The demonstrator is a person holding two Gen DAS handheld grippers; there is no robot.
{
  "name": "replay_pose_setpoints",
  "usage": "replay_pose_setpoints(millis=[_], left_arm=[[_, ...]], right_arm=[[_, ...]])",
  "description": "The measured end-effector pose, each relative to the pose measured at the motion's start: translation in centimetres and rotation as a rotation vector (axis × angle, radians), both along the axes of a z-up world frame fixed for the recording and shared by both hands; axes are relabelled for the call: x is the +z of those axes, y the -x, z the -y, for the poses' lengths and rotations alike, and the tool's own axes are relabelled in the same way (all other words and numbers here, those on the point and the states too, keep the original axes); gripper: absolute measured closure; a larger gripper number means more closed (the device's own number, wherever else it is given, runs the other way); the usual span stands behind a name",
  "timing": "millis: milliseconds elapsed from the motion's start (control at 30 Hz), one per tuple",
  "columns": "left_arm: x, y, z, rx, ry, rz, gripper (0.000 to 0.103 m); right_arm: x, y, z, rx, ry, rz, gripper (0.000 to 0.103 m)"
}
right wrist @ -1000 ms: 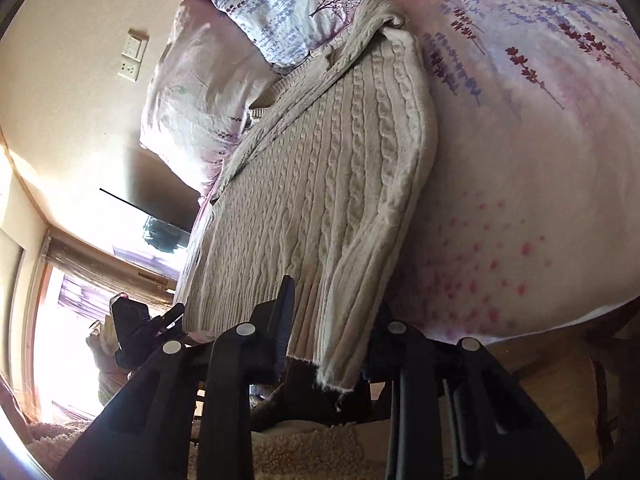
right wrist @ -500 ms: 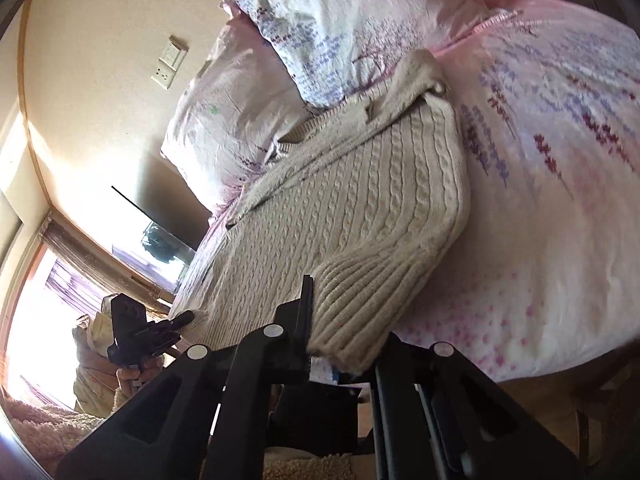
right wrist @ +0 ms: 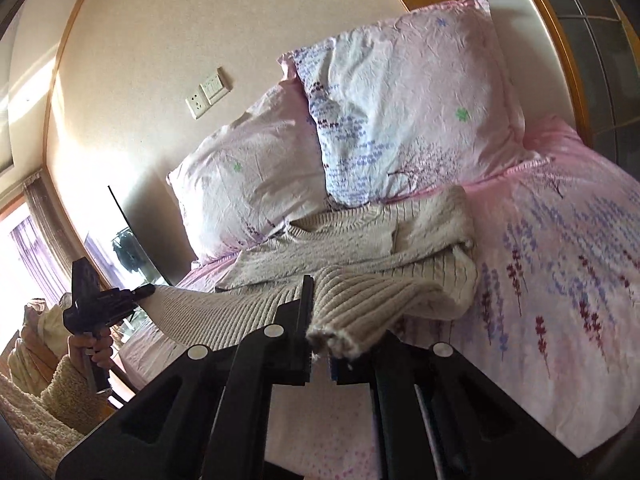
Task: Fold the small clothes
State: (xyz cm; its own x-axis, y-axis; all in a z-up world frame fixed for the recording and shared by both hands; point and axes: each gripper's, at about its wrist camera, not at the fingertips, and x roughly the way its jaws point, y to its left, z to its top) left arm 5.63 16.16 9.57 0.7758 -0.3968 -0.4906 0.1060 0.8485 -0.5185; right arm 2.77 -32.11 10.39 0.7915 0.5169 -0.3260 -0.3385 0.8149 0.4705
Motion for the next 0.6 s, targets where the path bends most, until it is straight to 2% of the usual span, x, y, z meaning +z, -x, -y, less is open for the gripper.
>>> replay_pose_setpoints(millis=[233, 400, 600], left_arm=[[1.8, -4.6, -0.1, 0.049, -0.030, 0.029, 0.097], [2.3, -8.2, 0.1, 0.082, -0.053, 0.037, 0.097], [2.5, -12.7, 0.2, 0.109, -0.046, 0.035, 0.097]], right_arm=[[3.3, -3.9, -2.0, -0.076, 0.141, 0.124, 0.097], [4.3, -7.6, -3.5, -0.120, 0.204, 0.160, 0.097], [4.7, -11.7, -4.6, -0.196, 0.257, 0.178, 0.097]])
